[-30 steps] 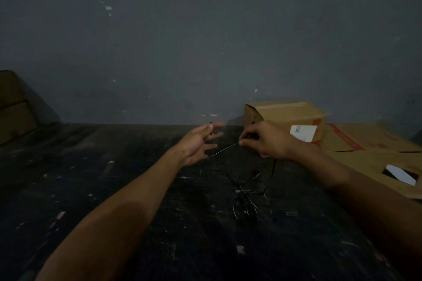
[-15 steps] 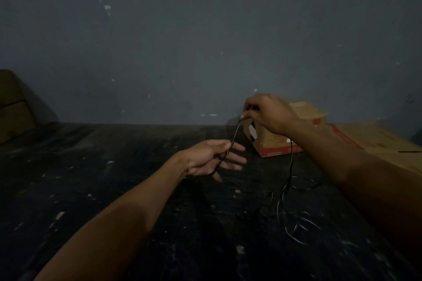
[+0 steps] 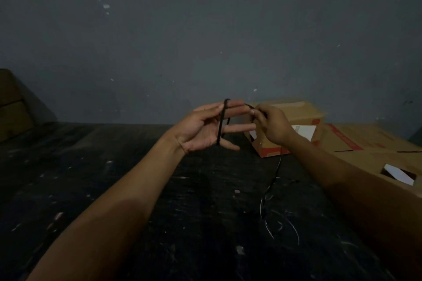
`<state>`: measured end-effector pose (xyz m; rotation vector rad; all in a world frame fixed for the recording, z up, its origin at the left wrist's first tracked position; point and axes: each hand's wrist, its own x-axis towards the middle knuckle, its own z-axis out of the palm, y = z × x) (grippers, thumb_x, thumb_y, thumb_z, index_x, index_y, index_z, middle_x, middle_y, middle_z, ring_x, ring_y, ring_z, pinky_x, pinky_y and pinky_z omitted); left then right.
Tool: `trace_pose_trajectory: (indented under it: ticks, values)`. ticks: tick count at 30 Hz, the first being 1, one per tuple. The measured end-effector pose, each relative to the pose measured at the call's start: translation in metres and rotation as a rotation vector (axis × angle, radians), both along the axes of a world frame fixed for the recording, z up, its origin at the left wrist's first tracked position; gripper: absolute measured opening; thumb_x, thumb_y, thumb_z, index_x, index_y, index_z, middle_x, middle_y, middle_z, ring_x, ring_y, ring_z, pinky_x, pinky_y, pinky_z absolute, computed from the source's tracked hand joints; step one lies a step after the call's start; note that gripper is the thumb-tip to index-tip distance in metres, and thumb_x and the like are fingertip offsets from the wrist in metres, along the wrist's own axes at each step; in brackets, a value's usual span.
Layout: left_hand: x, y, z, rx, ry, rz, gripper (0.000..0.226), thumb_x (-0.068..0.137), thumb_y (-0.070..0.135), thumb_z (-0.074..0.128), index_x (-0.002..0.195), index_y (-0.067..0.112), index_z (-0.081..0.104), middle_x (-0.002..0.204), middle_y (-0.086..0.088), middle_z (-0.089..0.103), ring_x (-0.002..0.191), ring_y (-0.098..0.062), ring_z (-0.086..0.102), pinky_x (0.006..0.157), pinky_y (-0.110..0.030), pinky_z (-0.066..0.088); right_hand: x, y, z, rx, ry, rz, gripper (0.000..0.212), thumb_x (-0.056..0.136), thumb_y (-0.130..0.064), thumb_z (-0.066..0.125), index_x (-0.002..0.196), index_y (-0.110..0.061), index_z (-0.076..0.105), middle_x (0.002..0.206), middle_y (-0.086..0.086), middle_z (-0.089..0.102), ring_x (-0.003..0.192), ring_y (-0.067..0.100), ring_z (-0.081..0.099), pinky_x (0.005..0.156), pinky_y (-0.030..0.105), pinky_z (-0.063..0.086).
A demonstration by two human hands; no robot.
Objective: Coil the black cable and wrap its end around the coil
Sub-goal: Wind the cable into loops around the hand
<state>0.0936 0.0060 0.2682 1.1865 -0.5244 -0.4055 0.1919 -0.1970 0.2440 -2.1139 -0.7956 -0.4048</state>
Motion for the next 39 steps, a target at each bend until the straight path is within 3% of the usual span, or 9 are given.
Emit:
trace_pose_trajectory:
  ticks: [5, 11, 15, 24, 29, 30, 32, 35, 39]
  values:
    - [0.004, 0.005, 0.010, -0.066, -0.030, 0.041, 0.043, 0.102, 0.027, 0.029, 0.139, 0.014, 0.046, 0.144, -0.003, 0.053, 0.130, -0.042, 0.048, 0.090, -0.073, 0.036, -0.015, 0.020, -0.018, -0.062, 0.087, 0.047, 0.025, 0.100, -0.015, 0.041, 0.103, -0.006, 0.064, 0.092, 0.003, 0.064, 0.089, 0.019, 0.060, 0.082, 0.035, 0.047]
    - [0.010, 0.009, 0.016, -0.139, 0.036, 0.200, 0.044, 0.102, 0.032, 0.031, 0.141, 0.019, 0.044, 0.144, -0.007, 0.052, 0.131, -0.041, 0.047, 0.089, -0.074, 0.037, -0.040, 0.041, -0.041, -0.135, 0.167, 0.219, 0.027, 0.100, -0.024, 0.041, 0.100, -0.011, 0.064, 0.074, -0.010, 0.056, 0.066, 0.004, 0.053, 0.062, 0.021, 0.040]
    - [0.015, 0.016, 0.012, -0.177, 0.059, 0.383, 0.042, 0.102, 0.034, 0.031, 0.141, 0.024, 0.044, 0.145, -0.004, 0.050, 0.131, -0.038, 0.048, 0.099, -0.081, 0.022, -0.062, 0.053, -0.041, -0.235, 0.166, 0.305, 0.032, 0.101, -0.027, 0.041, 0.100, -0.010, 0.068, 0.071, -0.011, 0.056, 0.064, 0.000, 0.053, 0.061, 0.020, 0.040]
    - [0.016, 0.030, -0.020, -0.039, 0.089, 0.586, 0.043, 0.103, 0.032, 0.031, 0.144, 0.026, 0.040, 0.152, -0.002, 0.041, 0.140, -0.040, 0.032, 0.104, -0.079, 0.013, -0.078, 0.053, -0.009, -0.480, 0.093, 0.347, 0.027, 0.097, -0.030, 0.050, 0.104, -0.012, 0.069, 0.082, 0.008, 0.068, 0.071, 0.018, 0.063, 0.065, 0.031, 0.047]
    - [0.017, 0.019, -0.037, 0.172, 0.073, 0.631, 0.035, 0.102, 0.018, 0.034, 0.132, 0.015, 0.053, 0.146, -0.012, 0.049, 0.136, -0.029, 0.043, 0.117, -0.051, 0.026, -0.070, 0.050, 0.016, -0.559, -0.027, 0.282, 0.020, 0.093, -0.024, 0.057, 0.101, -0.012, 0.071, 0.097, 0.005, 0.073, 0.084, 0.018, 0.065, 0.077, 0.032, 0.051]
    - [0.017, 0.016, -0.040, 0.220, 0.075, 0.607, 0.034, 0.102, 0.014, 0.036, 0.131, 0.011, 0.054, 0.137, -0.012, 0.057, 0.126, -0.023, 0.054, 0.112, -0.042, 0.037, -0.065, 0.048, 0.023, -0.568, -0.056, 0.255, 0.019, 0.091, -0.025, 0.059, 0.100, -0.014, 0.071, 0.098, 0.003, 0.072, 0.087, 0.018, 0.065, 0.079, 0.032, 0.051]
    - [0.012, 0.012, -0.040, 0.344, 0.091, 0.543, 0.030, 0.102, 0.010, 0.037, 0.122, 0.004, 0.058, 0.099, -0.003, 0.076, 0.085, -0.008, 0.070, 0.075, -0.021, 0.055, -0.054, 0.043, 0.035, -0.601, -0.100, 0.179, 0.018, 0.086, -0.031, 0.065, 0.097, -0.018, 0.072, 0.099, 0.002, 0.073, 0.090, 0.019, 0.065, 0.081, 0.034, 0.052]
    - [0.005, 0.014, -0.038, 0.572, 0.108, 0.447, 0.024, 0.102, 0.014, 0.040, 0.106, 0.012, 0.063, 0.081, -0.001, 0.070, 0.062, -0.008, 0.063, 0.049, -0.020, 0.049, -0.040, 0.035, 0.051, -0.627, -0.122, 0.094, 0.024, 0.079, -0.040, 0.071, 0.091, -0.019, 0.071, 0.092, 0.001, 0.071, 0.087, 0.020, 0.062, 0.074, 0.034, 0.050]
    - [-0.003, 0.019, -0.032, 0.705, 0.121, 0.222, 0.033, 0.104, 0.025, 0.033, 0.124, 0.026, 0.059, 0.122, -0.009, 0.068, 0.112, -0.027, 0.056, 0.093, -0.051, 0.042, -0.033, 0.025, 0.062, -0.592, -0.111, 0.105, 0.024, 0.078, -0.041, 0.072, 0.086, -0.019, 0.067, 0.078, -0.006, 0.061, 0.076, 0.015, 0.056, 0.065, 0.031, 0.042]
